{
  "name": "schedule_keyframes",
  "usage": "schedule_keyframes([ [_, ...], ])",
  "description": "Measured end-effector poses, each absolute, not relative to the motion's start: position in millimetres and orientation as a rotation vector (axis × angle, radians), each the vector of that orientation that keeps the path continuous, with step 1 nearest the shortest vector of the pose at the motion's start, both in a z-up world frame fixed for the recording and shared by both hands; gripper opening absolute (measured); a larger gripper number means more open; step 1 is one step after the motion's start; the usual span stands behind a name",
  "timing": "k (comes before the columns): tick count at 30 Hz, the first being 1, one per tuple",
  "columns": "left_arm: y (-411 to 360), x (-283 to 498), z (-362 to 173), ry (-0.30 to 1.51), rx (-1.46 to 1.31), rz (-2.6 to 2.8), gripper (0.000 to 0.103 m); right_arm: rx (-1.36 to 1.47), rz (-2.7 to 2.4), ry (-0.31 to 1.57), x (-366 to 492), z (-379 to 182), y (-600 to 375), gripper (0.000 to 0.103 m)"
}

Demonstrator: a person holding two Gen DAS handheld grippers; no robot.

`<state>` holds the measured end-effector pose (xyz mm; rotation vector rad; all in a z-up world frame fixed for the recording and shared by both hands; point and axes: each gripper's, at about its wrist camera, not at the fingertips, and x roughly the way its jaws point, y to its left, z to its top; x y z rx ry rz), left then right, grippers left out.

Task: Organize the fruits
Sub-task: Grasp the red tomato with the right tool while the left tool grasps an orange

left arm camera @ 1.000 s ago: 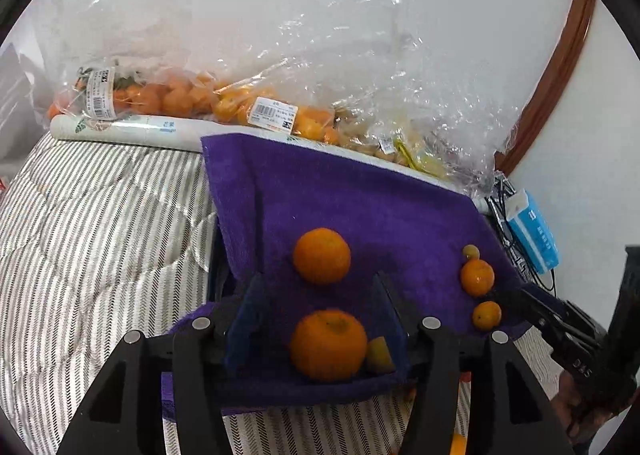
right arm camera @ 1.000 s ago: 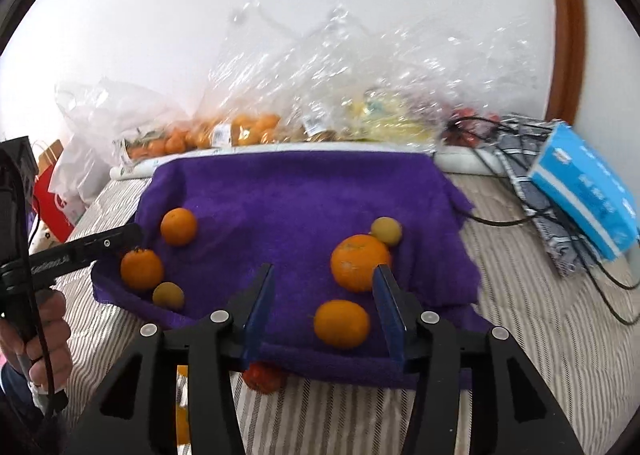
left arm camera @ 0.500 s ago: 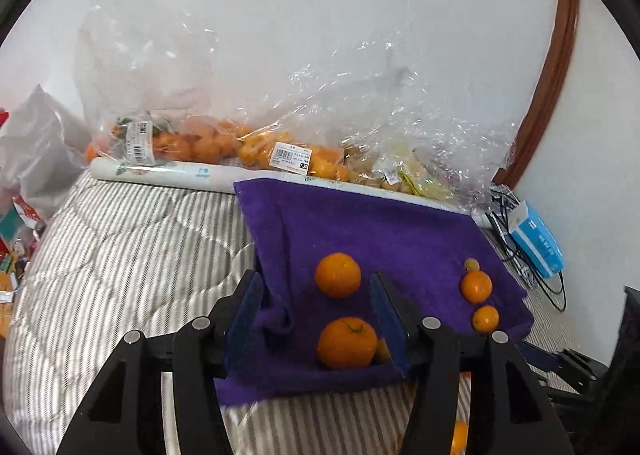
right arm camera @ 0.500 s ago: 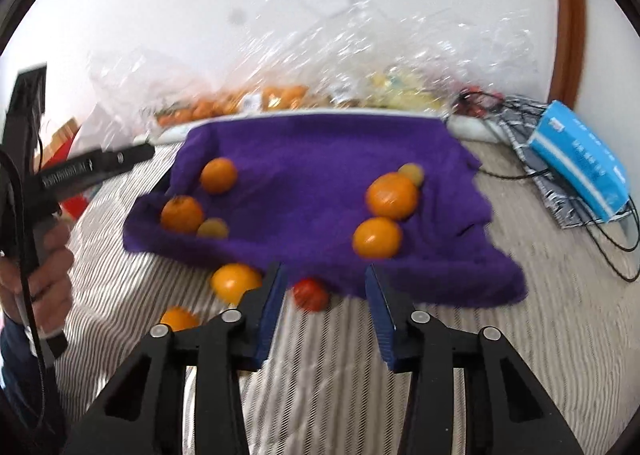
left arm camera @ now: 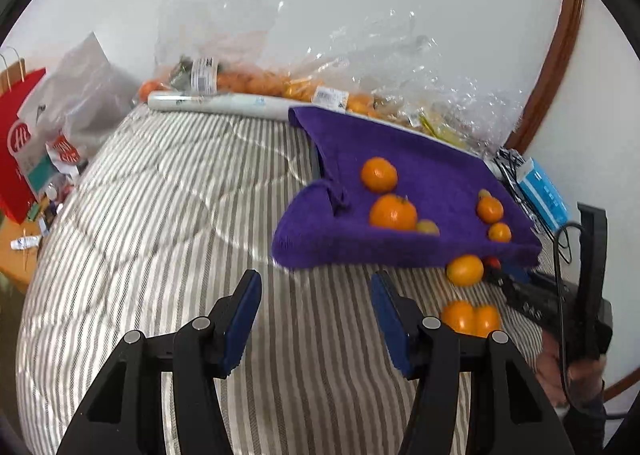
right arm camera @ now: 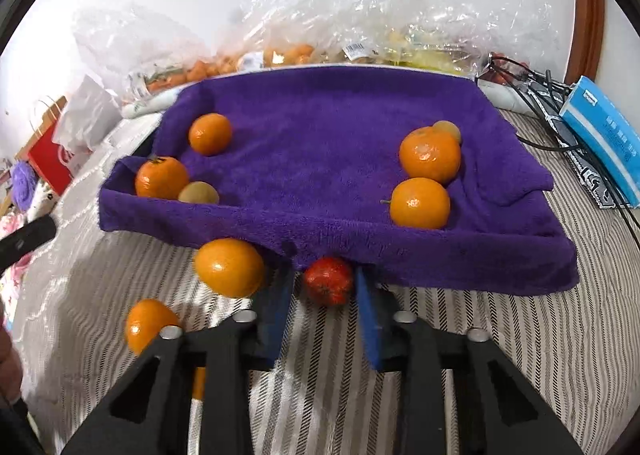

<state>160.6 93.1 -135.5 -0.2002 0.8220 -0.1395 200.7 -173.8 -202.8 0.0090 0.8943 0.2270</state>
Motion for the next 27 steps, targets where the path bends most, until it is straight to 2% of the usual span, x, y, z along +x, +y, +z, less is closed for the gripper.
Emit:
schedule_keyframes([
  [9, 49, 159, -160, 0.922, -0.211, -0.261, 0.054, 0.031, 0.23, 0.832, 168, -181, -198, 0.025],
  [19, -2, 159, -168, 0.92, -0.208, -0.3, 0.053, 0.07, 0.213, 0.781, 121, -167, -240, 0.025],
  [22, -9, 166, -174, 0.949, -0.241, -0.302, 0.046, 0.066, 0.186, 0.806, 115, -168, -245, 0.025],
  [25, -17, 168, -178, 0.954, -0.226, -0.282, 0.033, 0.08, 0.175, 0.795, 110, -168, -251, 0.025],
  [27, -20, 168, -178, 0.949, -0.204, -0.267, 0.031, 0.089, 0.172, 0.794, 108, -167, -254, 0.025],
])
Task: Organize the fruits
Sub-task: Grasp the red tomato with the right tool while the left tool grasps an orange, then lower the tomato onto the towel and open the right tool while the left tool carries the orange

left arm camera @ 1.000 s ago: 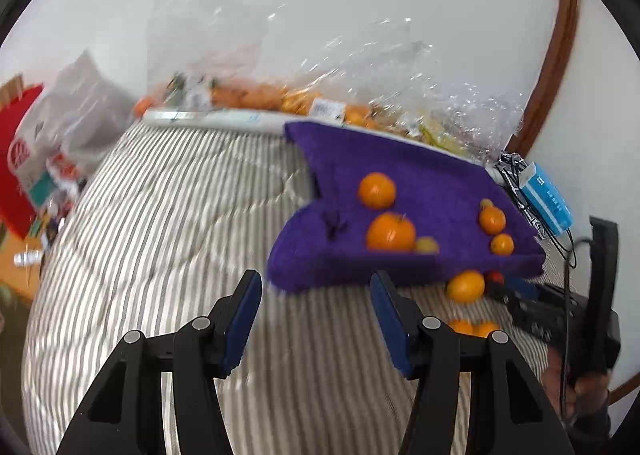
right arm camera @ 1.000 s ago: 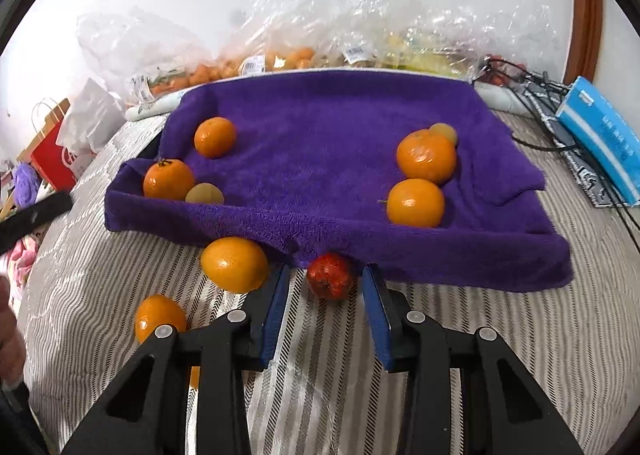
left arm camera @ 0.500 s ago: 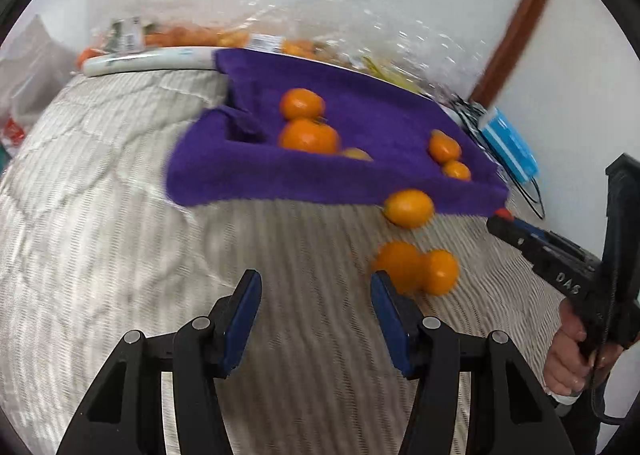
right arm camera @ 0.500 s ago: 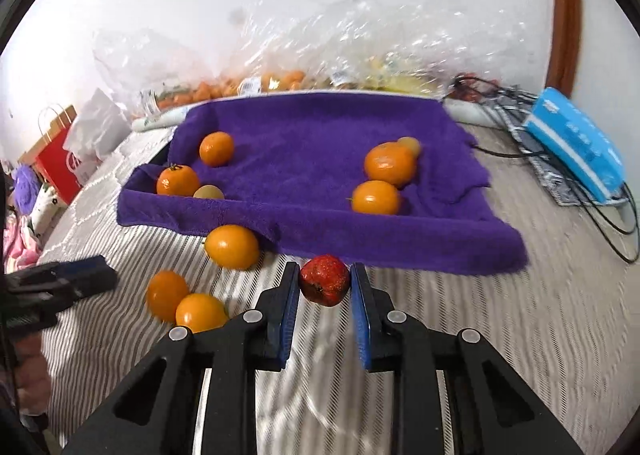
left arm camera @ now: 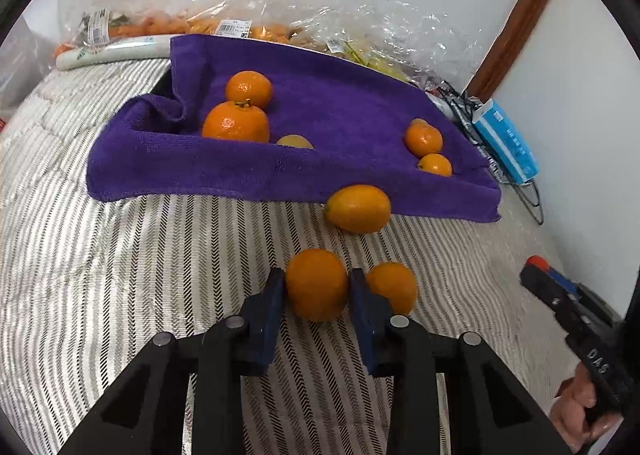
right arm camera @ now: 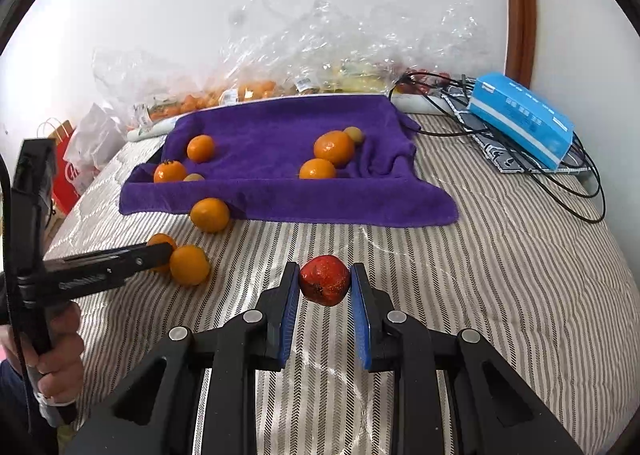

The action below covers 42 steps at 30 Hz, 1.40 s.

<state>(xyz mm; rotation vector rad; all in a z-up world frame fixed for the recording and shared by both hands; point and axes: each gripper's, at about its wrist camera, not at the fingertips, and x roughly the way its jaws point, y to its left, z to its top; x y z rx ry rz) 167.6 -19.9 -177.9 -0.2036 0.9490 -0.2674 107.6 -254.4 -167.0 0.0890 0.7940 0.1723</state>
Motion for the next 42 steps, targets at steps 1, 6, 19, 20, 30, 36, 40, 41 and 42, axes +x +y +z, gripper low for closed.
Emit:
schedule_keyframes([
  [1, -21, 167, -178, 0.946, -0.19, -0.256, 0.031, 0.089, 0.17, 0.792, 107, -167, -255, 0.025],
  [6, -33, 171, -179, 0.929, -0.116, -0.202, 0.031, 0.096, 0.188, 0.783, 104, -168, -256, 0.025],
  [19, -31, 168, -180, 0.879, -0.104, -0.166, 0.031, 0.045, 0.226, 0.754, 98, -191, -237, 0.025],
  [20, -29, 168, -180, 0.878, -0.118, -0.173, 0.031, 0.031, 0.232, 0.725, 94, -188, -235, 0.025],
  [30, -6, 158, -177, 0.812, -0.3, -0.243, 0.03, -0.073, 0.248, 0.678, 83, -186, -219, 0.025],
  [36, -8, 154, -171, 0.777, -0.289, -0.256, 0.03, -0.057, 0.248, 0.677, 83, -186, -222, 0.025],
  [40, -10, 150, -167, 0.754, -0.275, -0.261, 0.03, -0.034, 0.253, 0.678, 83, -185, -225, 0.025],
  [41, -10, 150, -166, 0.751, -0.273, -0.262, 0.03, -0.026, 0.251, 0.683, 84, -185, -226, 0.025],
  [42, -11, 149, -166, 0.747, -0.269, -0.264, 0.03, -0.02, 0.25, 0.691, 84, -185, -227, 0.025],
])
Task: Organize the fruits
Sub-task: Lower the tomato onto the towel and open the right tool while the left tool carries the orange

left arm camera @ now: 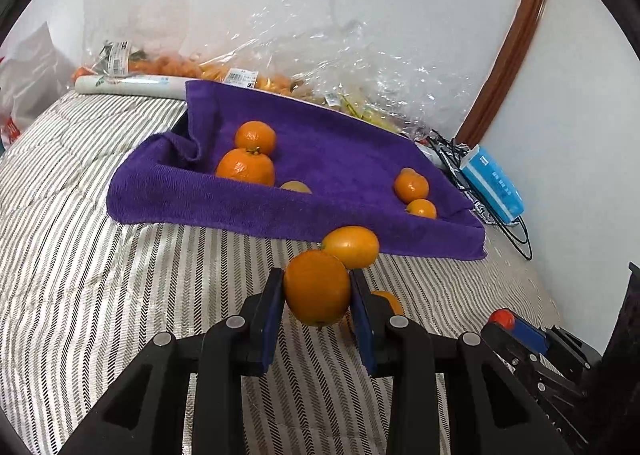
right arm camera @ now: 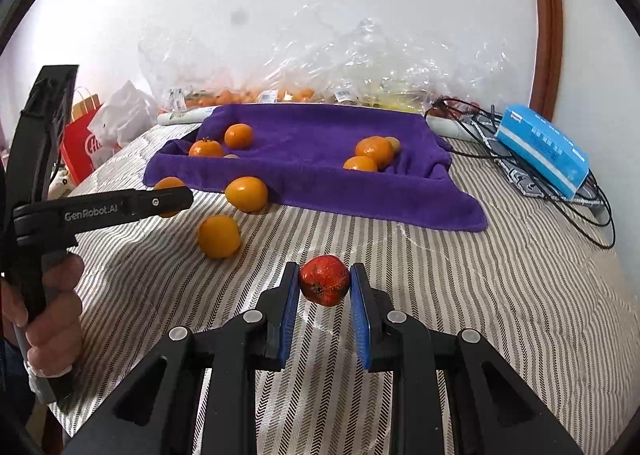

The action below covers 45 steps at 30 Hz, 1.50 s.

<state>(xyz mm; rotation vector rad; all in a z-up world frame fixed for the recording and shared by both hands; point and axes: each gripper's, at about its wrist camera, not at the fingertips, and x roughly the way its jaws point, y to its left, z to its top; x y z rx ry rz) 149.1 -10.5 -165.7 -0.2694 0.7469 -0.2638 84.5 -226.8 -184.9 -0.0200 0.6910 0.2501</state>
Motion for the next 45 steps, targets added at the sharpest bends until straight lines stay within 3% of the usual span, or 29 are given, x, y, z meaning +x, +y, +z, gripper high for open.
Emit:
schedule_keyframes([
  [18, -6, 145, -156, 0.729, -0.269, -0.237, 0.03, 0.05, 0.259, 0.628, 95, -140, -235, 0.025],
  [34, 40, 202, -83, 0.636, -0.221, -0.071, 0.03, 0.092, 0.221, 0.505, 170, -94, -262, 0.025],
  [45, 25, 269, -88, 0.636, -0.259, -0.078, 0.03, 0.112, 0.228, 0.555, 225, -123, -274, 0.025],
])
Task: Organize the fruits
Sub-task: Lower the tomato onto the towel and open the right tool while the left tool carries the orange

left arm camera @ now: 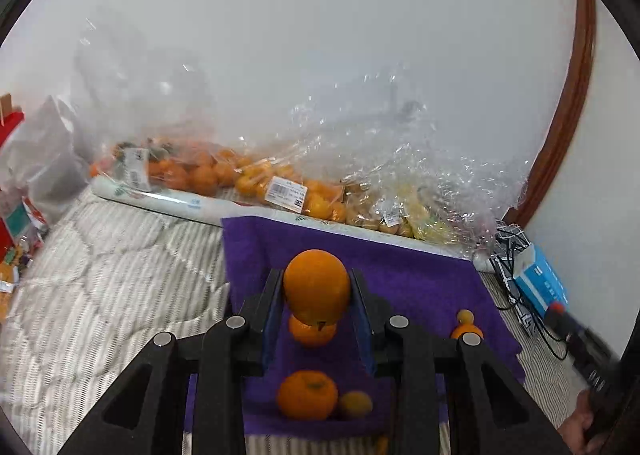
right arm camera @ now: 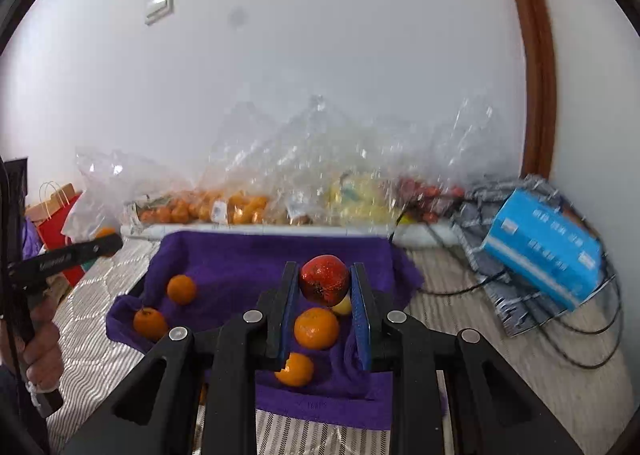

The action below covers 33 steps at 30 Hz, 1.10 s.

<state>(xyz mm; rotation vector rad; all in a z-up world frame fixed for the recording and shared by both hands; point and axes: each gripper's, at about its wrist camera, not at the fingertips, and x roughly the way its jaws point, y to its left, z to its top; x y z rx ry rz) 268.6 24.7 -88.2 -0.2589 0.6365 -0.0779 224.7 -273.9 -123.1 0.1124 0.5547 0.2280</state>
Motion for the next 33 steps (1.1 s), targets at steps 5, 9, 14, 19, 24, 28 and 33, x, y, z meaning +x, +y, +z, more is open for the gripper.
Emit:
schedule_keyframes([
  [5, 24, 284, -118, 0.669, -0.272, -0.072, 0.03, 0.087, 0.217, 0.623, 232, -145, -273, 0.025],
  [9, 30, 282, -134, 0.681, -0.279, -0.079, 0.03, 0.088, 0.221, 0.661, 237, -152, -271, 0.025],
  [14, 36, 284, -143, 0.69, -0.34, -0.11, 0.03, 0.083, 0.238, 0.697, 244, -163, -265, 0.025],
  [19, 38, 285, -147, 0.683, -0.357, -0.117, 0.03, 0.084, 0.245, 0.722, 249, -171, -263, 0.025],
  [24, 40, 286, -151, 0.7, -0.373, -0.123, 0.03, 0.076, 0.248, 0.766, 254, -179, -262, 0.025],
  [28, 38, 287, -152, 0.708, -0.364, -0.131, 0.03, 0.089, 0.264, 0.794, 258, -184, -263, 0.025],
  [33, 35, 289, -155, 0.733, -0.367, -0.141, 0.03, 0.084, 0.273, 0.794, 259, -185, -261, 0.026],
])
